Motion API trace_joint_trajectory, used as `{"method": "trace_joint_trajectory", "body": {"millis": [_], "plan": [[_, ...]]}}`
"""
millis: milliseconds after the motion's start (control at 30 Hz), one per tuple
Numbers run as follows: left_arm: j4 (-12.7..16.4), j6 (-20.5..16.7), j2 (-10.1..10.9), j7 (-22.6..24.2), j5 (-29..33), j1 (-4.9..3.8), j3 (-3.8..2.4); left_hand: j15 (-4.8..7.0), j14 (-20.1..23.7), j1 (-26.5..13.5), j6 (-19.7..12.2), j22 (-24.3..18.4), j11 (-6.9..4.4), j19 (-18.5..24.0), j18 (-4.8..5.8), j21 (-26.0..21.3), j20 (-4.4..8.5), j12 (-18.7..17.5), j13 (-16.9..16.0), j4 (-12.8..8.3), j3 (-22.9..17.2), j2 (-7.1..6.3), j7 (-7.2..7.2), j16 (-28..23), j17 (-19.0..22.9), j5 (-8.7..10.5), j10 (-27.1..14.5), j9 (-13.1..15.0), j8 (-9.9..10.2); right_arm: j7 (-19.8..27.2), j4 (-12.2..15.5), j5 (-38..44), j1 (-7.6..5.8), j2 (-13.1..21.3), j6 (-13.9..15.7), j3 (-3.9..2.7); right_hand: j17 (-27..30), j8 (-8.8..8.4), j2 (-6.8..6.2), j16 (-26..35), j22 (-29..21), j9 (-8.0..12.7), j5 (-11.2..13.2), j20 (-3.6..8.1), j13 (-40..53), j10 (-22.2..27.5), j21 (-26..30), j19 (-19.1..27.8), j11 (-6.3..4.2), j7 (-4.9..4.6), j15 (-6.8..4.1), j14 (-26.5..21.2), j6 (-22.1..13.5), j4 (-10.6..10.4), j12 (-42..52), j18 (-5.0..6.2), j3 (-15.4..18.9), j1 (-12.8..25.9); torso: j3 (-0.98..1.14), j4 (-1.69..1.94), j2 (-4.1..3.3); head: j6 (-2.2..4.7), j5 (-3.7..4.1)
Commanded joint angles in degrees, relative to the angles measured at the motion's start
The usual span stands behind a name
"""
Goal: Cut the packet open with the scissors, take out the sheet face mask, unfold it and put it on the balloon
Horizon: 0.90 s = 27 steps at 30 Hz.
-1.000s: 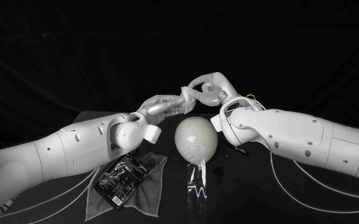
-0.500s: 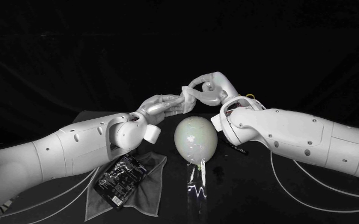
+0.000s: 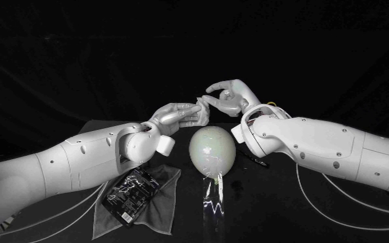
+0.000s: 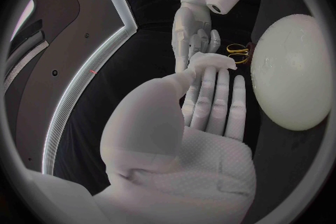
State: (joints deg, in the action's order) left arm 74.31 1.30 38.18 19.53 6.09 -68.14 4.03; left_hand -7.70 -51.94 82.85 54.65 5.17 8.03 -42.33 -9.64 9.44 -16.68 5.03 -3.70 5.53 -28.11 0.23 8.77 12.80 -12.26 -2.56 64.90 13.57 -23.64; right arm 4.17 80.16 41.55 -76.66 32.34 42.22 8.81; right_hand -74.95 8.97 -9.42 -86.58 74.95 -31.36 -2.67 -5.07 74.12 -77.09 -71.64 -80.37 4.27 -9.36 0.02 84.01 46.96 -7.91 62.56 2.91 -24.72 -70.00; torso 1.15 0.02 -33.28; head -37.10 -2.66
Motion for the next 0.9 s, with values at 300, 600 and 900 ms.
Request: {"method": "trace_joint_trajectory", "body": {"millis": [300,600,900], "plan": [[0.6,-1.4,0.2,0.6,0.2,0.04,-0.07,1.38,-3.4,0.4,-0.7,0.7,-1.32,-4.4,-0.83,2.3,0.37,1.2,-0.5,-0.2,-0.6,0.42,0.28,3.3,-1.9,-0.17,4.5,3.2,-1.8,0.5,1.2,-0.3,-0.1,3.5,-0.2,-0.04,-8.7,-0.59,0.37,0.0,9.7,0.4,-0.1,-0.66,-0.6,0.7,-0.1,0.1,0.38,-0.27,0.57,3.8,0.3,-0.3,-0.5,0.73,1.2,-0.6,0.01,0.0,-0.03,-0.03,0.0],[0.9,-3.8,0.4,-0.2,0.2,0.07,-0.07,2.37,-5.9,0.3,-1.2,1.5,-1.75,-7.8,-0.95,4.5,1.54,1.4,-0.4,-0.7,-0.6,0.29,0.17,6.8,-3.8,-0.17,5.6,4.4,-2.4,-2.3,6.7,1.9,-0.1,7.5,-0.7,-0.03,-11.6,4.25,1.53,-1.7,11.1,-0.8,-0.2,0.1,4.3,-4.5,-4.7,-2.7,-2.17,2.69,-1.5,5.0,9.7,-1.1,8.8,0.12,2.6,-1.5,0.01,-0.06,-0.03,-0.25,-0.05],[1.3,-5.7,0.4,-0.8,0.2,0.07,-0.07,2.79,-6.5,0.2,-1.2,2.0,-2.0,-8.8,-0.86,5.5,2.18,1.6,-0.5,-0.9,-0.6,0.28,0.15,8.7,-4.9,-0.19,6.5,4.9,-2.6,-9.2,10.3,6.4,0.12,6.8,-3.0,-0.01,-12.1,4.85,0.88,-1.9,11.3,-0.7,-0.2,0.69,5.0,-5.3,-5.4,-3.2,-2.68,3.27,-2.04,5.2,10.8,-2.8,10.1,-0.03,4.4,0.1,0.05,0.1,-0.08,-0.19,0.29]]}}
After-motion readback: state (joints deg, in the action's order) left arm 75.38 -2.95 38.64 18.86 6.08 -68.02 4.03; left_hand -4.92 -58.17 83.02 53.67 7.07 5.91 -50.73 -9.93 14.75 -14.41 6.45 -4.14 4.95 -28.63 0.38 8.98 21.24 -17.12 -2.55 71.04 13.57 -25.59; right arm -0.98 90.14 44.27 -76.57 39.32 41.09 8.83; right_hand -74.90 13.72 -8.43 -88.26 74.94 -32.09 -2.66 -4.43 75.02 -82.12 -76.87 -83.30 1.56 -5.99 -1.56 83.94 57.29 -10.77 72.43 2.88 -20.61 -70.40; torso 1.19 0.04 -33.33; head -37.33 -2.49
